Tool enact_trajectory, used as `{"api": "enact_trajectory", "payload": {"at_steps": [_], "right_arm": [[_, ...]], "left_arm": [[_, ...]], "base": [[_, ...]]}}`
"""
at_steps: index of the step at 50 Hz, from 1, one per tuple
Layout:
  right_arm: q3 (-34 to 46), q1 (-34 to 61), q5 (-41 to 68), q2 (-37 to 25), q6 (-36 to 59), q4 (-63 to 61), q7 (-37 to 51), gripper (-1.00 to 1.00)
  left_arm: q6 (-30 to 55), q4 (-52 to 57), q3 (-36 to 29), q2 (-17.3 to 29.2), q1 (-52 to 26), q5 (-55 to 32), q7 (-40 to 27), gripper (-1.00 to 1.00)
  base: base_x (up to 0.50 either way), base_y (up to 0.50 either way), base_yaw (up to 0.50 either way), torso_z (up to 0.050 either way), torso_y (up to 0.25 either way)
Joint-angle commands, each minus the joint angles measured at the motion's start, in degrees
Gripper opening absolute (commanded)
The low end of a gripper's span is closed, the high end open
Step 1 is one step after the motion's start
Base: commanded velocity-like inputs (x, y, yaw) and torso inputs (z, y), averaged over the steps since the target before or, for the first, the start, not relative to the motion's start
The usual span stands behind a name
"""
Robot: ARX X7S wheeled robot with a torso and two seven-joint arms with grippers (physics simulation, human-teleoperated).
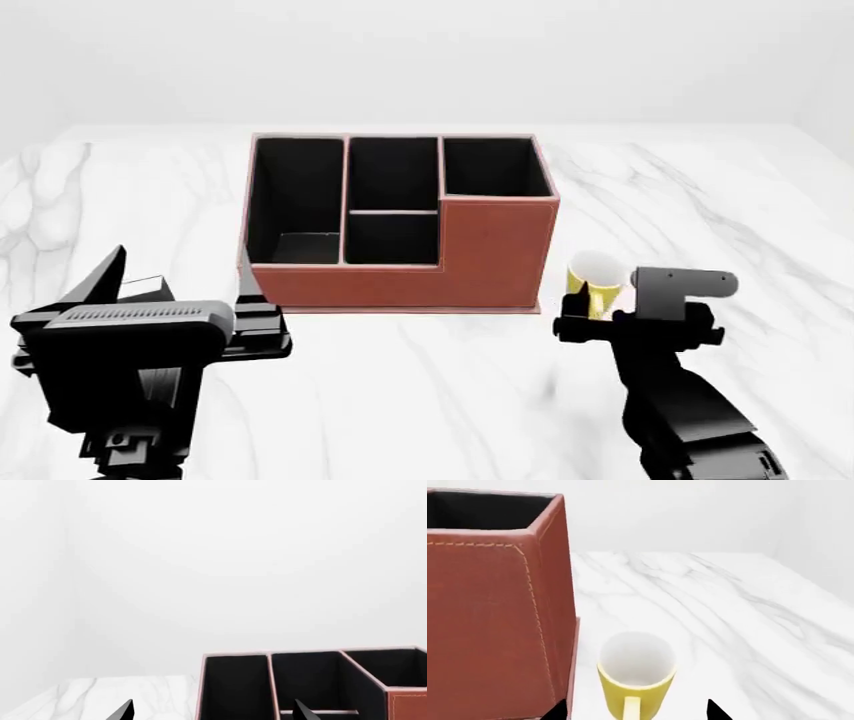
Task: Pick up the yellow and white mug and place it to the right of the caddy.
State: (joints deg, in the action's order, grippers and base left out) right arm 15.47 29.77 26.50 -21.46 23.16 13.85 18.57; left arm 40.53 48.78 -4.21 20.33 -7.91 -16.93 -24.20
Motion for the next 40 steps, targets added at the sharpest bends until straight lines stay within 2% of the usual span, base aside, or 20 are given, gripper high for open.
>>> {"api": "enact_trajectory", "payload": {"at_steps": [1, 17, 28, 40], "right_arm": [[-2.6, -11.4, 3.1, -5.5, 7.0, -24.3, 6.1, 1.0], [-8.3, -24.5, 7.0, -12.4, 12.2, -50.0, 14.5, 1.0], [-10.6, -29.6, 7.0, -15.3, 13.6, -60.0, 18.2, 1.0], [-9.1, -31.9, 4.1, -16.7, 14.1, -66.4, 20.8, 1.0]], "left_arm": [[0.4, 0.5, 0.0, 0.2, -0.1, -0.3, -0.4, 1.0], [0.5, 1.8, -0.2, 0.6, 0.6, -0.4, -1.1, 1.0], [0.2, 3.1, -0.3, 1.0, 1.7, -0.2, -1.6, 1.0], [-1.0, 4.2, -0.6, 1.5, 3.4, 0.2, -2.1, 1.0]], "base": [[0.0, 0.0, 0.0, 0.0, 0.0], [0.0, 0.0, 0.0, 0.0, 0.0], [0.0, 0.0, 0.0, 0.0, 0.0], [0.0, 0.0, 0.0, 0.0, 0.0]]}}
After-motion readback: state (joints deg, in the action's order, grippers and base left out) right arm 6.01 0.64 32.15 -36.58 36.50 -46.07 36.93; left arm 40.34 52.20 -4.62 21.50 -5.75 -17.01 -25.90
